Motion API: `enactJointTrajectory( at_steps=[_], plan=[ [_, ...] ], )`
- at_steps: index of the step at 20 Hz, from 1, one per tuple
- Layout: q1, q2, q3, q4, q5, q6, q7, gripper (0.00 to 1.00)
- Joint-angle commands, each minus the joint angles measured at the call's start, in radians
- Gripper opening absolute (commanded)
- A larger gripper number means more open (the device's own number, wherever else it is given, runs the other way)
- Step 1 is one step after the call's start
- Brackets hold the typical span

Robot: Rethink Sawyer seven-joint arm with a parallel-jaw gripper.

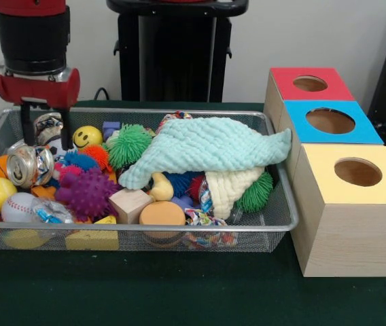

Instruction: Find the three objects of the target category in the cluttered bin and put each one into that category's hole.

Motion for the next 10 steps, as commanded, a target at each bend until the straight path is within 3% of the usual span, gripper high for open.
enactJointTrajectory(
  at_steps=[1,10],
  plan=[
    [0.022,0.067,-0.008,0.046,-0.042,-0.074,0.079,1.0],
    [0.024,0.098,-0.013,0.017,-0.034,-0.077,0.074,1.0]
  ],
)
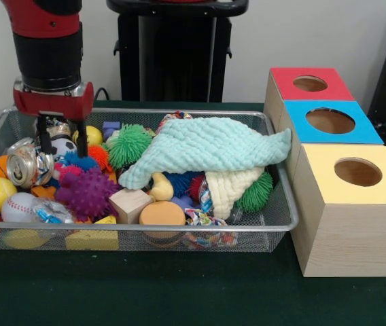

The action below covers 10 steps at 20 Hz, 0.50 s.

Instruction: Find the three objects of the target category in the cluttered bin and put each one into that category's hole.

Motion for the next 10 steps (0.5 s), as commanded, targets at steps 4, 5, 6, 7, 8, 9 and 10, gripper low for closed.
enactJointTrajectory(
  at_steps=[4,5,6,7,8,9,10],
  plan=[
    [0.014,0.078,-0.004,-0.023,-0.032,-0.068,0.071,1.0],
    [0.019,0.087,-0.006,-0.041,-0.029,-0.06,0.072,1.0],
    [0.025,0.096,-0.008,-0.065,-0.027,-0.044,0.067,1.0],
    [0.03,0.105,-0.01,-0.089,-0.024,-0.028,0.063,1.0],
    [0.034,0.114,-0.009,-0.118,-0.016,-0.002,0.057,1.0],
    [0.038,0.123,-0.008,-0.147,-0.009,0.025,0.051,1.0],
    [0.041,0.134,-0.009,-0.173,-0.002,0.045,0.049,1.0]
  ],
)
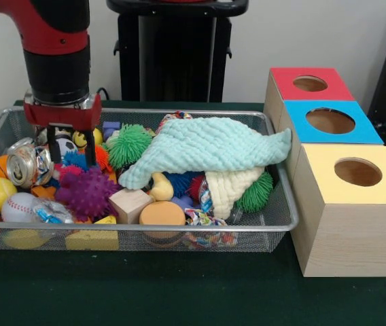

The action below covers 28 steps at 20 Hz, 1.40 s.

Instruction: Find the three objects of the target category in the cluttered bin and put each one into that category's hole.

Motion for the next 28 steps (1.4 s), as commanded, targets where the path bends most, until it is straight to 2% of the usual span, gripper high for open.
enactJointTrajectory(
  at_steps=[1,5,9,14,19,28],
  plan=[
    [0.023,0.096,0.007,-0.176,0.001,0.071,0.042,1.0],
    [0.049,0.148,-0.007,-0.287,0.011,0.169,0.031,1.0],
    [0.058,0.241,0.014,-0.44,0.035,0.281,0.0,1.0],
    [0.071,0.325,0.031,-0.585,0.03,0.36,-0.03,1.0],
    [0.079,0.354,0.038,-0.644,0.015,0.394,-0.03,1.0],
    [0.087,0.358,0.038,-0.683,-0.011,0.446,-0.054,1.0]
  ],
)
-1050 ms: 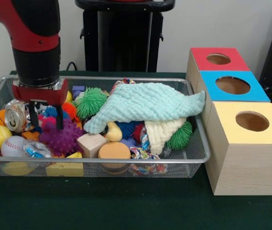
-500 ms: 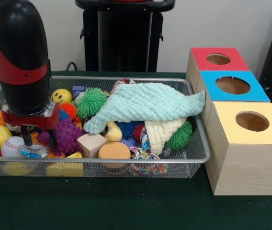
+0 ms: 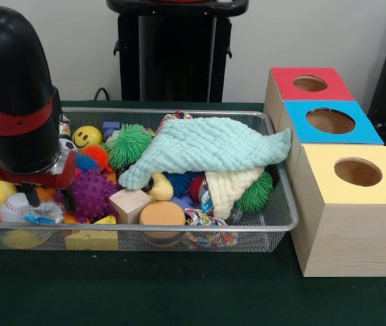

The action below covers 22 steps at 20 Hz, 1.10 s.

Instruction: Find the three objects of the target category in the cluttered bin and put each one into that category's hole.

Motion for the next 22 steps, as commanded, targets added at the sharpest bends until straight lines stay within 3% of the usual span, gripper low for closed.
enactJointTrajectory(
  at_steps=[1,7,15,18,22],
  plan=[
    [0.004,0.073,0.05,-0.129,-0.032,-0.04,-0.055,1.0],
    [0.011,0.065,0.048,-0.147,-0.045,-0.022,-0.072,1.0],
    [-0.003,0.027,0.053,-0.066,-0.047,-0.142,-0.052,1.0],
    [-0.01,-0.02,0.043,0.011,-0.036,-0.156,-0.028,1.0],
    [-0.014,-0.12,0.006,0.197,-0.021,-0.172,0.033,1.0]
  ],
)
